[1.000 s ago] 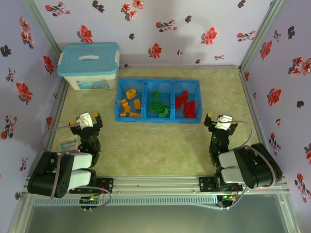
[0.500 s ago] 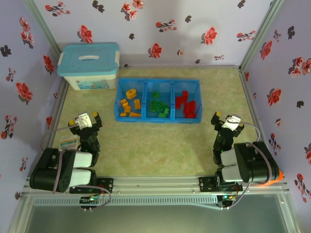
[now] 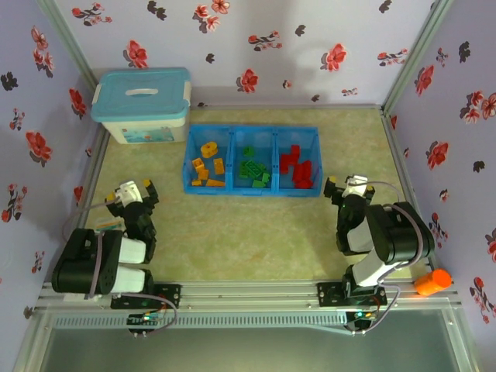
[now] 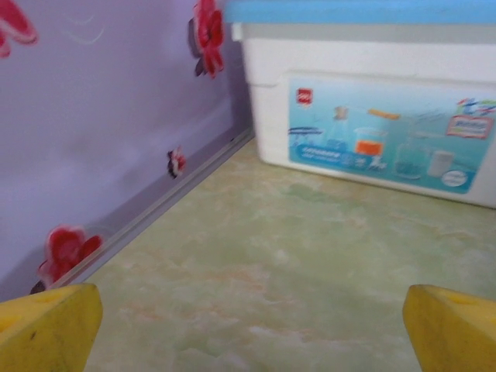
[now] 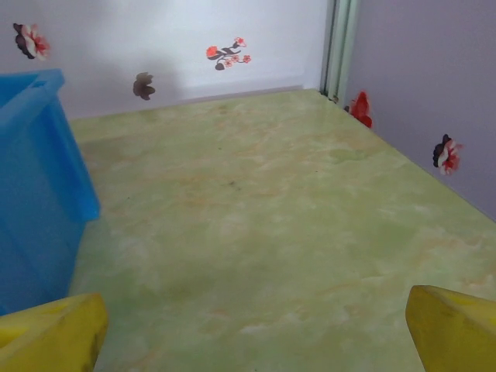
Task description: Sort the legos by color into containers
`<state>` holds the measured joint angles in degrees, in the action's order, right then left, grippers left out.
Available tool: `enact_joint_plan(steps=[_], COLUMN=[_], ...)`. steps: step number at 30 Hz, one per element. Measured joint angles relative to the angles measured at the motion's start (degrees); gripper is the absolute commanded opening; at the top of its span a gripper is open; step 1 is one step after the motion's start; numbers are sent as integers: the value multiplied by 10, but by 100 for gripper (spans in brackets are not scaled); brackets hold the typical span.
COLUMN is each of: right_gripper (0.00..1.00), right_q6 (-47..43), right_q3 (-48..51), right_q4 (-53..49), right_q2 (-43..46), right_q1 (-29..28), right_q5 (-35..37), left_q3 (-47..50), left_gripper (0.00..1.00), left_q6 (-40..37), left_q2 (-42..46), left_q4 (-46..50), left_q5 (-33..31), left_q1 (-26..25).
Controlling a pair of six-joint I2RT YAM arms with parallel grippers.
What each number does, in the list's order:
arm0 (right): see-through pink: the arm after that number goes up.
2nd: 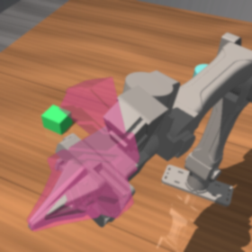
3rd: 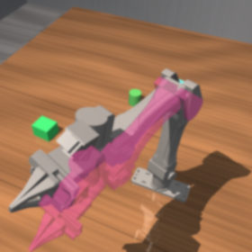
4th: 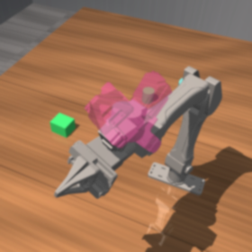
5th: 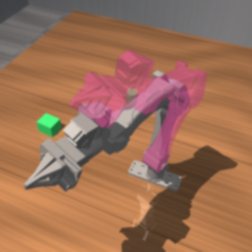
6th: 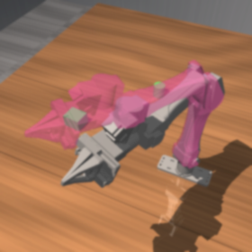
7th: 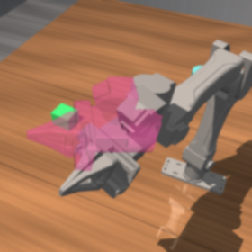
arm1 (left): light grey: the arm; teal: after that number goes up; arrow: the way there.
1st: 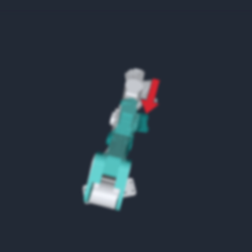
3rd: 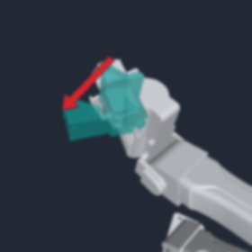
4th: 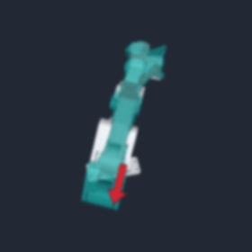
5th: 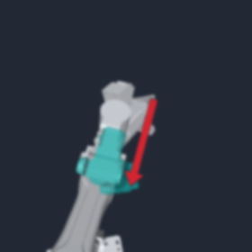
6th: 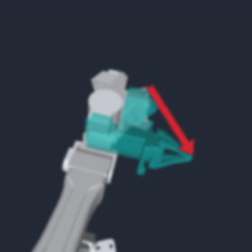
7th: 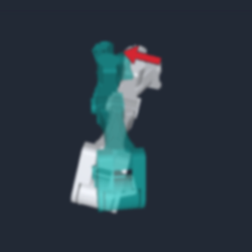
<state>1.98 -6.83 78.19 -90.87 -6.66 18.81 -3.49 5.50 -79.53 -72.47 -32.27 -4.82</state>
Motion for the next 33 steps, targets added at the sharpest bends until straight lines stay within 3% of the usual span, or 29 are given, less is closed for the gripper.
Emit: enact_joint_plan(steps=[8, 16, 24, 33], right_gripper=[99, 99, 99, 99], right_q6=[-5, -11, -16, 5], right_q3=[-2, -12, -34, -124], right_q4=[0, -1, -23, -174], right_q2=[-2, -10, -10, 1], right_q1=[0, -9, -16, 5], right_q5=[1, 12, 28, 47], left_q3=[-21, -53, -59, -59], left_gripper=[100, 100, 100, 100], left_q6=[6, -64, -100, -106], left_q2=[-37, -94, -110, -110], left_q4=[-2, -10, -11, -11], left_q5=[32, 101, 146, 154], left_q1=[10, -35, -39, -39])
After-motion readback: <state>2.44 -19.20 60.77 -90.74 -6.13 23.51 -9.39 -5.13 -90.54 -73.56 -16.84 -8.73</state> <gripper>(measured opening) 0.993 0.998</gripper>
